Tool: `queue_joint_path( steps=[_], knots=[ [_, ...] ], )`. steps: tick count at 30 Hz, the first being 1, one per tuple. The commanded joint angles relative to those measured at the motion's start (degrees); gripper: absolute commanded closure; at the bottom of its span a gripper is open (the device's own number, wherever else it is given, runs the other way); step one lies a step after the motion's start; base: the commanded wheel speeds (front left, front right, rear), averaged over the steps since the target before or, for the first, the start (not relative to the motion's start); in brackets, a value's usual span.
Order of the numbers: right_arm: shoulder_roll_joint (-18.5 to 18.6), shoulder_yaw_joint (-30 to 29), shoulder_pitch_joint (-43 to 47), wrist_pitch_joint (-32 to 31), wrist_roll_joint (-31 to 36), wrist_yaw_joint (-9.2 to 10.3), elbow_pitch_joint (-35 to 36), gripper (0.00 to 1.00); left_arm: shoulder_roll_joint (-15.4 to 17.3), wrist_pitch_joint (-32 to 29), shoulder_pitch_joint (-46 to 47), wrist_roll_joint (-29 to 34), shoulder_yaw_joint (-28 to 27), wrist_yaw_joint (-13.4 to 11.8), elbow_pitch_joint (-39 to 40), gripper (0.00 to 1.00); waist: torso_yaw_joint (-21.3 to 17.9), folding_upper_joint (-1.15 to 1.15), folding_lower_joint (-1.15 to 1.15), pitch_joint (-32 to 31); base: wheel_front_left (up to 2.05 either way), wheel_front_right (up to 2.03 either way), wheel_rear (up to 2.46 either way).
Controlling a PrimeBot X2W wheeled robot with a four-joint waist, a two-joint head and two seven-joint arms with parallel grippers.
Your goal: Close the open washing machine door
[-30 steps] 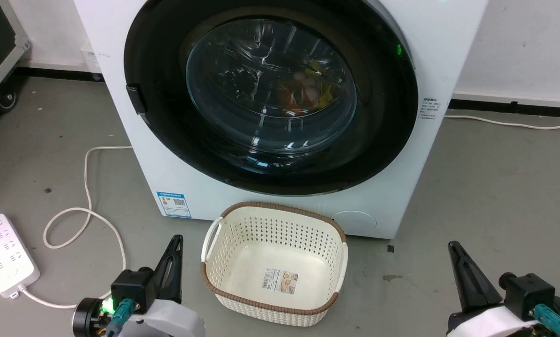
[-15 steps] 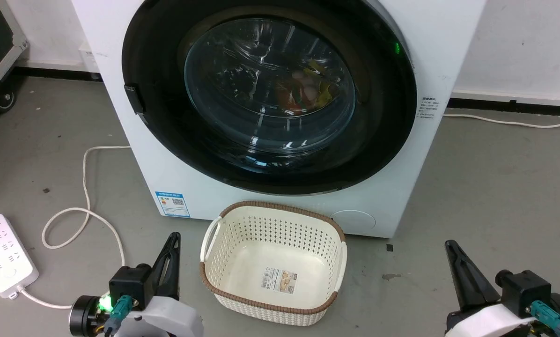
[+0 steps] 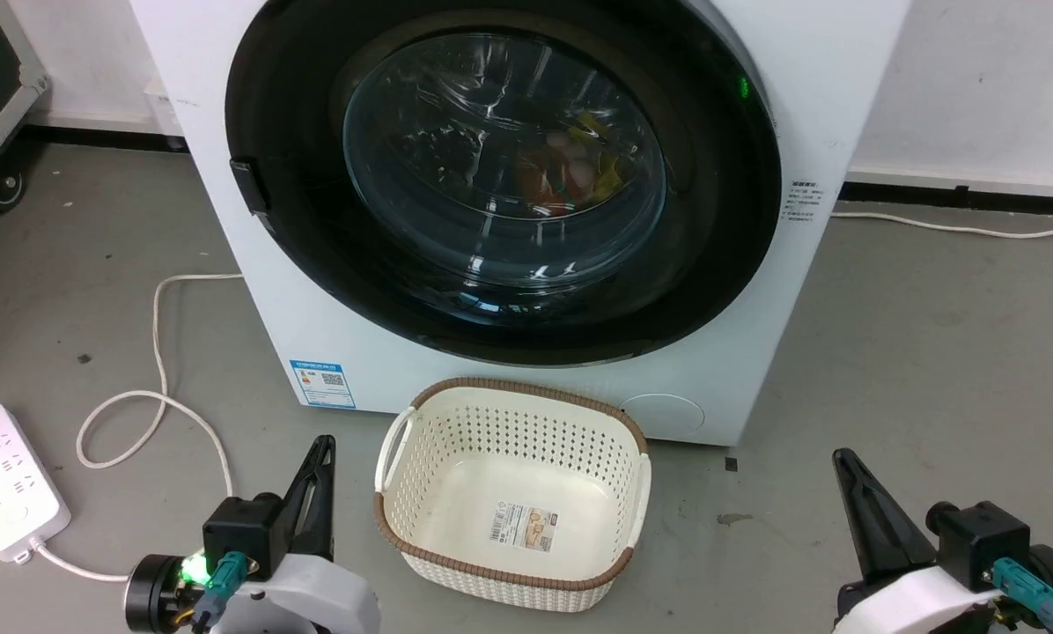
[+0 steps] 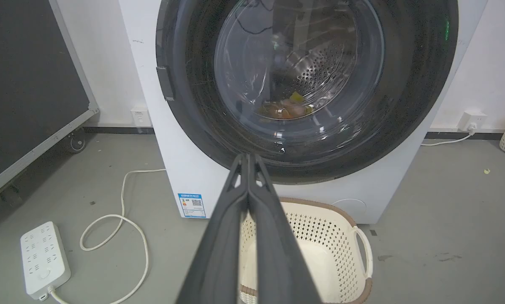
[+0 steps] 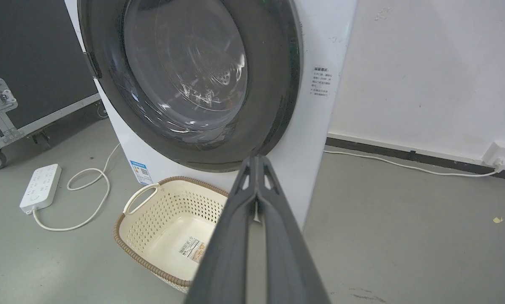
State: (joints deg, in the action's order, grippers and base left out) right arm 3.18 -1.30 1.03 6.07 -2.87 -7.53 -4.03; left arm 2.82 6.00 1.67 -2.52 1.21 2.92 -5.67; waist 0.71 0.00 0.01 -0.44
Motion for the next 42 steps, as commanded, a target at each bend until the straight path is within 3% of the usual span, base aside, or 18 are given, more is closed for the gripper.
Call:
queue_joint_path(
  steps=[1,42],
  knots=[
    [-0.2,0.2,-0.5,-0.4,0.6,0.03,0.6,1.0,0.0,-0.4,-0.9,0.5,-0.2,-0.5,0.5,1.0,0.0,0.0,0.0,0.0,0.0,0.0,0.0],
    [-0.3,1.1,-1.0,-5.2,2.5,0.04,3.5,1.0,0.1,-5.2,-1.6,2.2,-1.1,-2.6,4.9,1.0,-0.6,0.0,0.0,0.4,0.0,0.0,0.0]
  ],
)
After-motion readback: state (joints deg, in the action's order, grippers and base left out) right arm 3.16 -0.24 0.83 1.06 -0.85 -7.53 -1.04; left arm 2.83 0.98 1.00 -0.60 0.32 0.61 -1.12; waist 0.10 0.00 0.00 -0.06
